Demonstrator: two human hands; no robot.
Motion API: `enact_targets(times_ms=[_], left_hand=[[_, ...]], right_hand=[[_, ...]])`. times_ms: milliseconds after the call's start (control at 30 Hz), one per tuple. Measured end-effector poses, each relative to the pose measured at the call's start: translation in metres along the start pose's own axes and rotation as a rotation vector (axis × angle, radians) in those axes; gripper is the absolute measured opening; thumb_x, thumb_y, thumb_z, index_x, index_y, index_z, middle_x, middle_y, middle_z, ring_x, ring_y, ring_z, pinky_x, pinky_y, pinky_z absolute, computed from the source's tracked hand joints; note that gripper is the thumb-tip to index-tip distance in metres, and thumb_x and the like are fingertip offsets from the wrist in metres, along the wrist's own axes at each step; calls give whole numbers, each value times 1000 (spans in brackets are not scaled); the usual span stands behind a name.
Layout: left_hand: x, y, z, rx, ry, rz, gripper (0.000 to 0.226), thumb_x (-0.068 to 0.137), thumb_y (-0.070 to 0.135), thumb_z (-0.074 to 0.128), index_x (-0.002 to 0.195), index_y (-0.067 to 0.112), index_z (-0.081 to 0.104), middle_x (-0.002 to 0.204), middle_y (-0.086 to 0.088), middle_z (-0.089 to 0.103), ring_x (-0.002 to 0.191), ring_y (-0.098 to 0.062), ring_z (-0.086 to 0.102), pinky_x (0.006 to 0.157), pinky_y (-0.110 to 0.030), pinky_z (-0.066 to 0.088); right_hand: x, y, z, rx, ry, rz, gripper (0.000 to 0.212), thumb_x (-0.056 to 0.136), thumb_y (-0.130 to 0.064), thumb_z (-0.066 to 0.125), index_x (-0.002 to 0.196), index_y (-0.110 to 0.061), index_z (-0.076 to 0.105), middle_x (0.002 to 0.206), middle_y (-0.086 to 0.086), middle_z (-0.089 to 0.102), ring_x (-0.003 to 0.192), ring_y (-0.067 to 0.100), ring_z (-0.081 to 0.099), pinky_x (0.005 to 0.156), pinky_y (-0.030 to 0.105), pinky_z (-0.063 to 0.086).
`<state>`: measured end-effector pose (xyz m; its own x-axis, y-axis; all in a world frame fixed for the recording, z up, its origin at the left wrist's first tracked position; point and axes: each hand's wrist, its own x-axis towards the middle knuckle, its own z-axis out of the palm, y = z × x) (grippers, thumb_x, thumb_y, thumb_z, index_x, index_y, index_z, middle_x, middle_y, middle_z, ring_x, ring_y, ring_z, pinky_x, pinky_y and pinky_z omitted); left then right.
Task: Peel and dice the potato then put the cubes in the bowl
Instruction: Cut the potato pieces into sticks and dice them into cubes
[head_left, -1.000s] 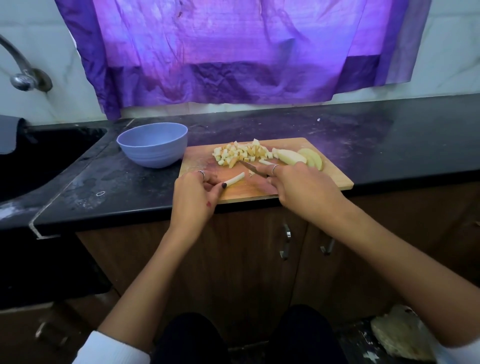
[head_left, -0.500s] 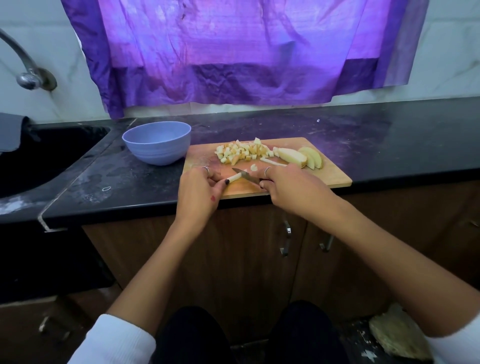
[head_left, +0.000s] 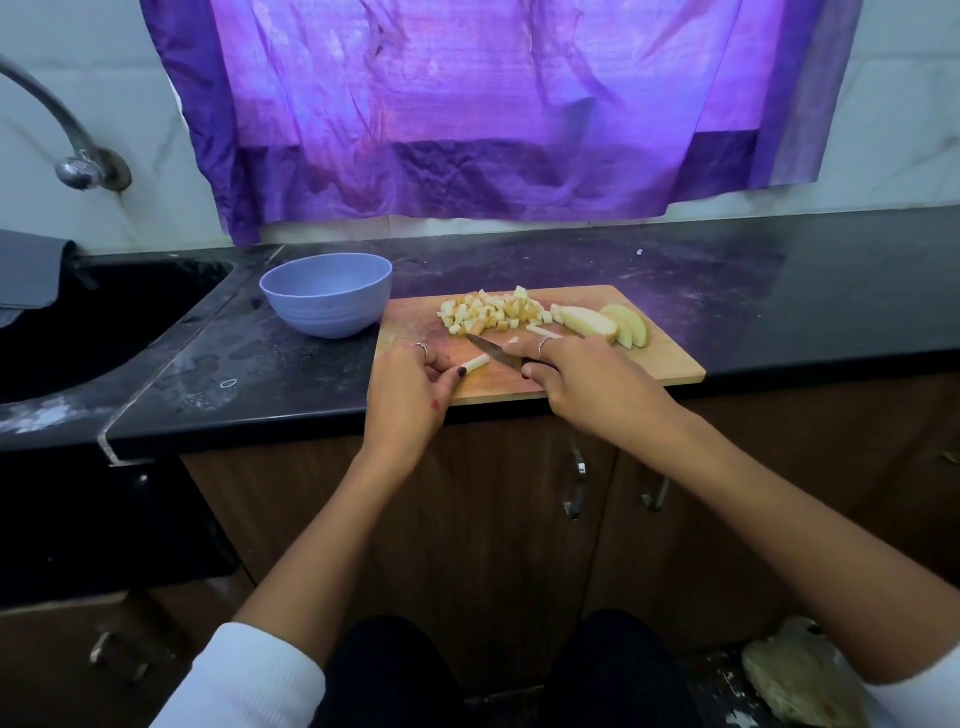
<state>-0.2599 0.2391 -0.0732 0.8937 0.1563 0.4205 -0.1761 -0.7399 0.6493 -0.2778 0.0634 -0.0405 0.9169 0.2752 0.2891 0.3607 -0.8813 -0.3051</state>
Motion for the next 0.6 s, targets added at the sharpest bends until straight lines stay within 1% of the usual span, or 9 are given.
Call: enact_targets(times_ms=[33, 100, 200, 267, 333, 367, 400, 467, 600], left_hand=[[0, -1, 0, 4, 2, 0, 20, 88, 22, 69, 103, 9, 72, 86, 1, 67, 69, -3, 53, 57, -10, 34], [1, -1, 1, 3, 4, -1, 20, 87, 23, 69, 103, 10, 72, 88, 0, 68, 71, -4, 54, 58, -9, 34], [2, -2, 2, 7, 14, 9, 21, 88, 23, 69, 103, 10, 73, 89, 0, 70, 73, -4, 55, 58, -9, 34], [2, -2, 2, 11, 15, 11, 20, 87, 24, 69, 102, 11, 73, 89, 0, 70, 74, -5, 56, 58, -10, 35], [2, -3, 3, 11, 9, 10, 20, 87, 24, 69, 101, 11, 74, 88, 0, 70, 74, -6, 57, 59, -10, 37], [2, -3, 3, 9, 7, 9, 19, 87, 24, 69, 101, 11, 74, 88, 0, 70, 74, -6, 57, 59, -11, 37], [2, -4, 3, 6, 6, 6, 19, 87, 24, 69, 100, 11, 74, 88, 0, 70, 74, -6, 57, 59, -11, 37], [3, -3, 2, 0, 4, -2, 19, 87, 23, 70, 100, 11, 74, 87, -1, 70, 74, -7, 58, 59, -12, 39], [1, -2, 0, 3, 1, 0, 19, 87, 23, 69, 99, 10, 74, 85, -1, 69, 72, -7, 56, 57, -12, 36]], right_hand=[[0, -1, 0, 4, -3, -2, 37, 101, -27, 44, 135, -38, 50, 88, -5, 54, 58, 2, 40, 47, 22, 30], [1, -3, 1, 4, -4, -2, 37, 101, -26, 44, 135, -38, 50, 93, -6, 58, 59, 1, 41, 47, 20, 30], [2, -7, 3, -20, -6, -5, 37, 101, -25, 44, 136, -37, 50, 98, -3, 62, 62, 4, 43, 47, 19, 30], [2, -10, 4, -46, -9, -17, 37, 101, -25, 44, 135, -37, 50, 108, -1, 63, 73, 10, 48, 49, 19, 30], [3, -12, 6, -79, -6, -39, 38, 101, -25, 44, 136, -38, 49, 117, 0, 63, 88, 15, 57, 58, 22, 36], [5, -12, 8, -94, -3, -50, 38, 101, -25, 44, 136, -38, 49, 117, 1, 63, 93, 16, 59, 62, 24, 39], [7, -12, 10, -107, -3, -56, 38, 101, -25, 44, 135, -39, 49, 115, 2, 64, 94, 17, 59, 64, 25, 41], [11, -12, 15, -146, 5, -70, 38, 101, -25, 44, 136, -39, 48, 113, 3, 64, 95, 18, 60, 65, 26, 44], [16, -12, 17, -204, 71, -66, 41, 100, -24, 46, 138, -40, 46, 115, 3, 64, 102, 21, 61, 66, 28, 43]])
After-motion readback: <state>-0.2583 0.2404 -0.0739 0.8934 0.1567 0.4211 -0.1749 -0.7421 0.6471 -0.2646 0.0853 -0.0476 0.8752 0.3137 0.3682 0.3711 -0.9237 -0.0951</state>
